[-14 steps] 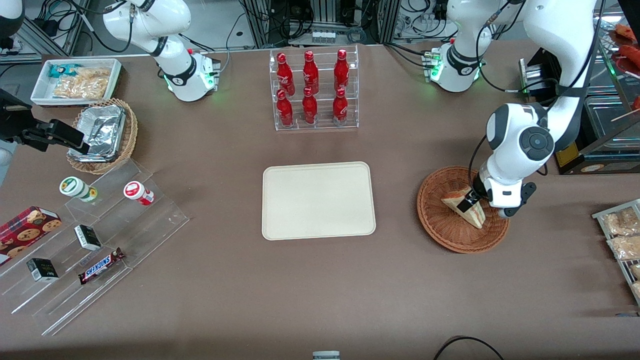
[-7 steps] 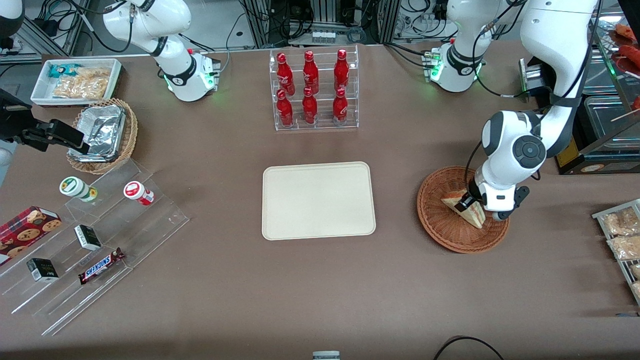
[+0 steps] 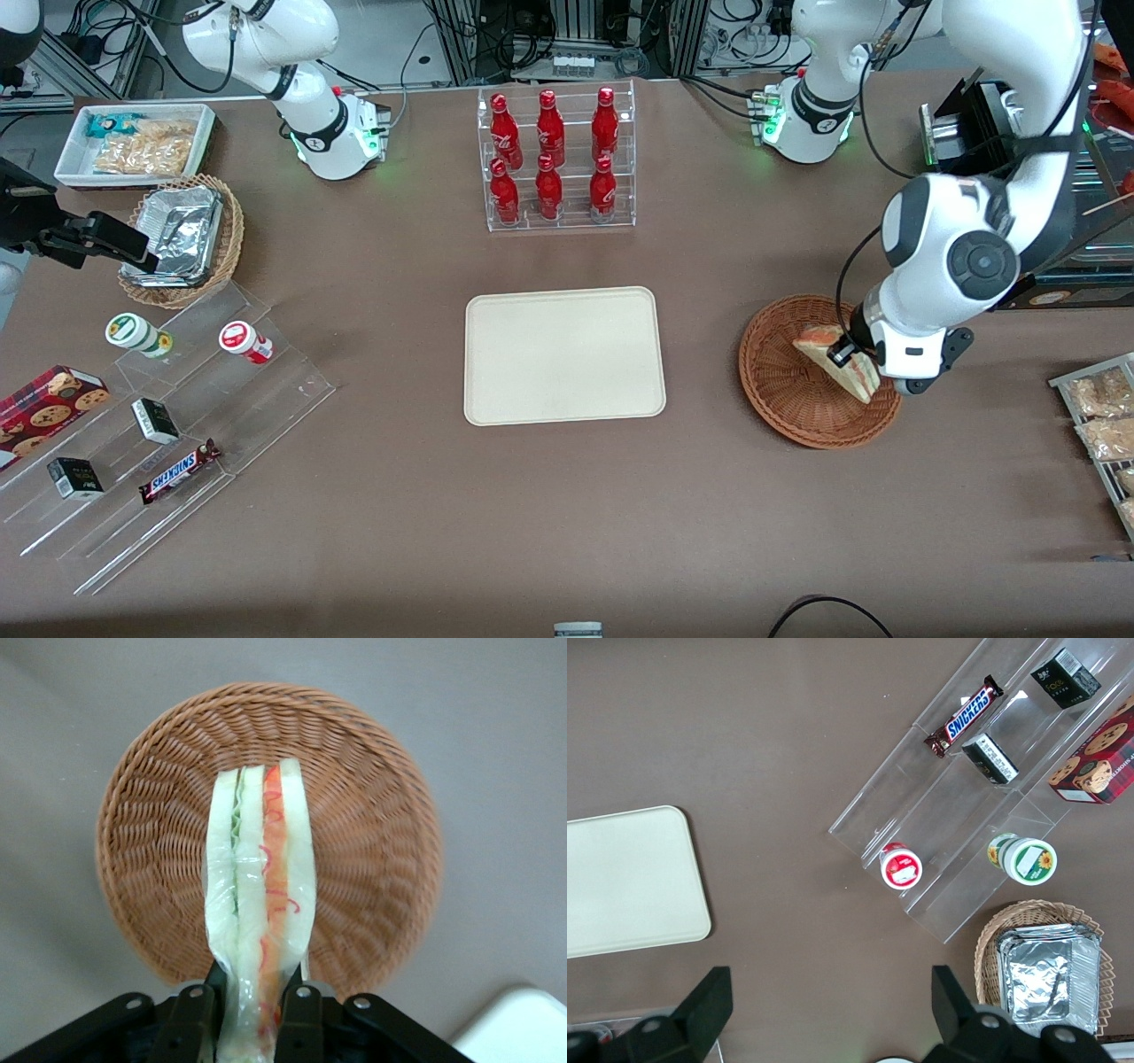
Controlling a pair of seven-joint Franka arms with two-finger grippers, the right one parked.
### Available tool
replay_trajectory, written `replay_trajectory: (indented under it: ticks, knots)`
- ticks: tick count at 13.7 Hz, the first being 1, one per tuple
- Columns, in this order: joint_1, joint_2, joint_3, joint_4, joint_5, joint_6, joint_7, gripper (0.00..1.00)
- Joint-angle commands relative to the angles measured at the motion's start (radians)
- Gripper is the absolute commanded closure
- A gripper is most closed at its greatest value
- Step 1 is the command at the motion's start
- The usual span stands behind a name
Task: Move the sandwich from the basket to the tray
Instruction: 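Lift the sandwich and carry it over the cream tray, then lower the sandwich onto the tray and open the left gripper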
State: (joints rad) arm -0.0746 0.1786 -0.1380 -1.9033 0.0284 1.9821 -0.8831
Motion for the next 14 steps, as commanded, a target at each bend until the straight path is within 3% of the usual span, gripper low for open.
replay_trajectory:
  ticks: [1, 4, 7, 13, 14]
  knots:
    - [-0.112, 0.041, 0.0, 0.2, 0.002, -0.158, -0.011, 0.95]
    - [-0.255, 0.076, 0.0, 0.237, -0.005, -0.161, -0.036, 0.94]
    - [-0.396, 0.197, 0.0, 0.328, 0.004, -0.144, -0.103, 0.94]
    - [-0.571, 0.396, 0.003, 0.414, 0.014, 0.051, -0.097, 0.93]
    - [-0.588, 0.418, 0.002, 0.412, 0.048, 0.09, -0.093, 0.93]
